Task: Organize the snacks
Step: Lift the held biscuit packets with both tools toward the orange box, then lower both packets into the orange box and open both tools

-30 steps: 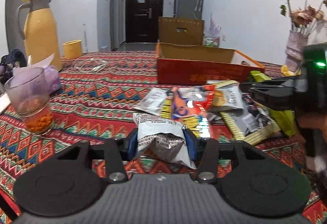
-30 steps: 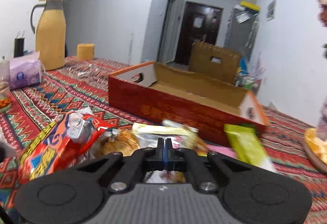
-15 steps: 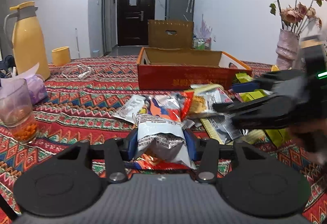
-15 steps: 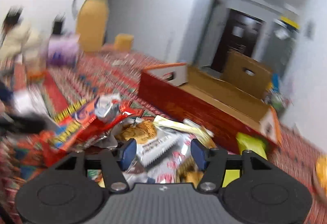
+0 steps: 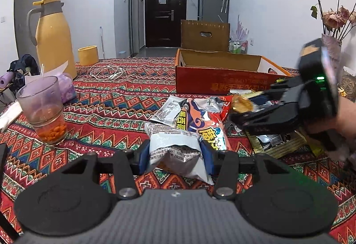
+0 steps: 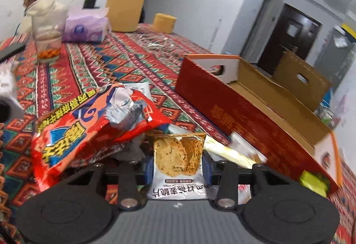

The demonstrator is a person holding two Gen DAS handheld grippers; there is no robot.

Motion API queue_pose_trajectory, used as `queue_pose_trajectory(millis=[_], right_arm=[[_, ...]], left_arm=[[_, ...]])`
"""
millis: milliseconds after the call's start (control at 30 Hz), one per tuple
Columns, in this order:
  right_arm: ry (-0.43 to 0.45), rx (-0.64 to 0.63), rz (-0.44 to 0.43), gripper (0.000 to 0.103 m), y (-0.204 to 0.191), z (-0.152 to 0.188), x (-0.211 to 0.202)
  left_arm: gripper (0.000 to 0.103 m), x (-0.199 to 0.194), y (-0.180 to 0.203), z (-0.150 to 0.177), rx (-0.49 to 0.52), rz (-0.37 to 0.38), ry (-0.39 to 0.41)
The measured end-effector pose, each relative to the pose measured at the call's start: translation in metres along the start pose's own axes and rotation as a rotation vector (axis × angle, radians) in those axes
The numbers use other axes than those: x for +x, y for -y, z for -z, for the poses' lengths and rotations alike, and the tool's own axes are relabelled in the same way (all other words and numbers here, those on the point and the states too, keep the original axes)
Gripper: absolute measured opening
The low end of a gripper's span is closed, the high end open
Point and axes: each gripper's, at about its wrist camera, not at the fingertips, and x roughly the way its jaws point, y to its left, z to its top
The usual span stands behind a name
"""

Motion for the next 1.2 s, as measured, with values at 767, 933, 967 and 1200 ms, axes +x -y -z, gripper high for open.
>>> queue_pose_trajectory(millis=[767,933,967,1200], right_arm=[[0.320,0.382,0.223,0.041,0.146,-0.007,-0.128],[0.235,0.521,0.178,0.041,0.226,-0.039,-0.056],[0.210,0.562,0.158,0.042,0.244,-0.044,-0.036],[-0.058,0.706,0.179,0.042,0.323,-0.050,0.101]], left_arm=[[0.048,0.119,-0.013,-0.162,-0.010,0.081,0.098],[0.048,0.204,0.001,-0.218,-0.028,0.118,0.021],[0.048,0.225,0.008,-0.229,-0.014,0.120,0.008],[0.050,0.354,0.056,-0.245,0.077,0.085,-0.157]])
